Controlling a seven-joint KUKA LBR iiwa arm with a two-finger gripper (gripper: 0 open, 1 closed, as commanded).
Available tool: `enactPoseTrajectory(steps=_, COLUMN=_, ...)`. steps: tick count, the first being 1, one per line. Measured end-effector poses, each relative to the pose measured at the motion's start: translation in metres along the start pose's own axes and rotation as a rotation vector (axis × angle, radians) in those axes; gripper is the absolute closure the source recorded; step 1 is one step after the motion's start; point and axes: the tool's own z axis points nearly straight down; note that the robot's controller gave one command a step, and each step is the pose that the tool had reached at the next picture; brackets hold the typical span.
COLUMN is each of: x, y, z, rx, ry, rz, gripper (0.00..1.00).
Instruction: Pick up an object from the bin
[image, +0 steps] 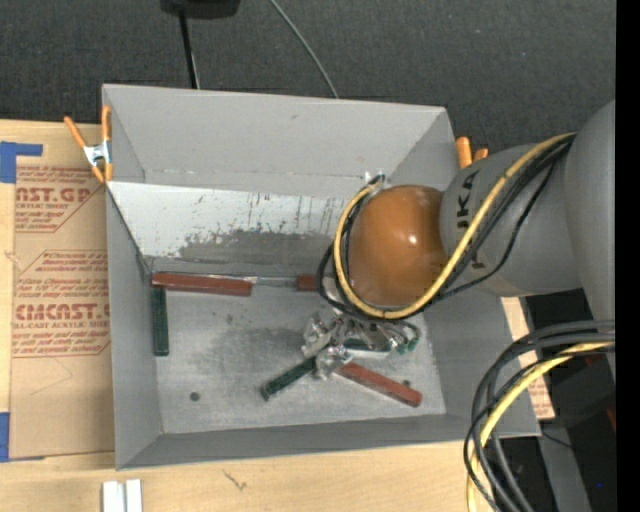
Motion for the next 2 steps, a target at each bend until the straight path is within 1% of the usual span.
enactPoseTrajectory(steps=1, x=0.0, y=0.0, z=0.0, rx=0.0, ry=0.0, rz=0.0, gripper=1.0)
enactPoseTrajectory(steps=2, x=0.003, y=0.0, z=-0.139, rx=-0.001, ry=0.002, rz=-0.027, gripper=1.0)
